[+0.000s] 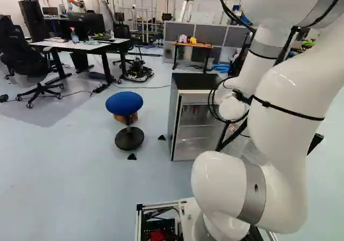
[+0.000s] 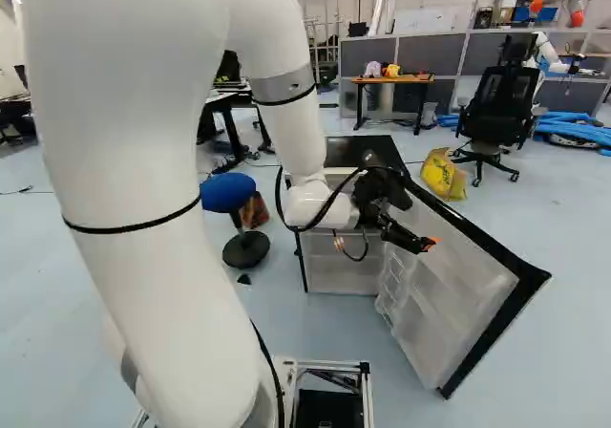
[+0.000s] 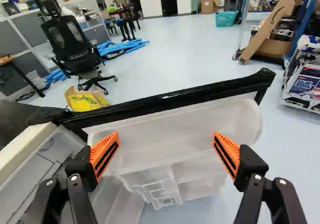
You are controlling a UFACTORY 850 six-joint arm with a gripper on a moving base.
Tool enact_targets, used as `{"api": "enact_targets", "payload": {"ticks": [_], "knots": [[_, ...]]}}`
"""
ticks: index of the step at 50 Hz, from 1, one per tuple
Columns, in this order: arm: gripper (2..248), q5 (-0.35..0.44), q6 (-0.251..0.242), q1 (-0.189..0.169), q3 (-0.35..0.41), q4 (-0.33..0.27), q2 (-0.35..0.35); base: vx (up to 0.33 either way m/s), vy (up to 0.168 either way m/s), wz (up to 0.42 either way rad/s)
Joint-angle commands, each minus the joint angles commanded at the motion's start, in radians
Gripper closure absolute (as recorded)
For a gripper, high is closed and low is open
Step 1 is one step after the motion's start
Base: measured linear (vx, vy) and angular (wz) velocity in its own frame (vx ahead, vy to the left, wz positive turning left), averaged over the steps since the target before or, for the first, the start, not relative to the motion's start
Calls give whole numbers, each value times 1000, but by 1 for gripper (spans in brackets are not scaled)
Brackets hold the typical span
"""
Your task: Grab a drink from the fridge
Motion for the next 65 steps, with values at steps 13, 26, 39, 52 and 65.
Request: {"api": "enact_targets", "payload": {"ticks": [13, 26, 39, 52, 65], "knots": [[3, -11, 0, -25, 50, -137, 43, 0, 0, 0], [3, -23, 0, -51, 100, -274, 87, 0, 0, 0], [3, -34, 0, -82, 145, -411, 129, 0, 0, 0], [3, -54, 0, -110, 161, -547, 144, 0, 0, 0], [3, -77, 0, -119, 153, -684, 136, 0, 0, 0]]}}
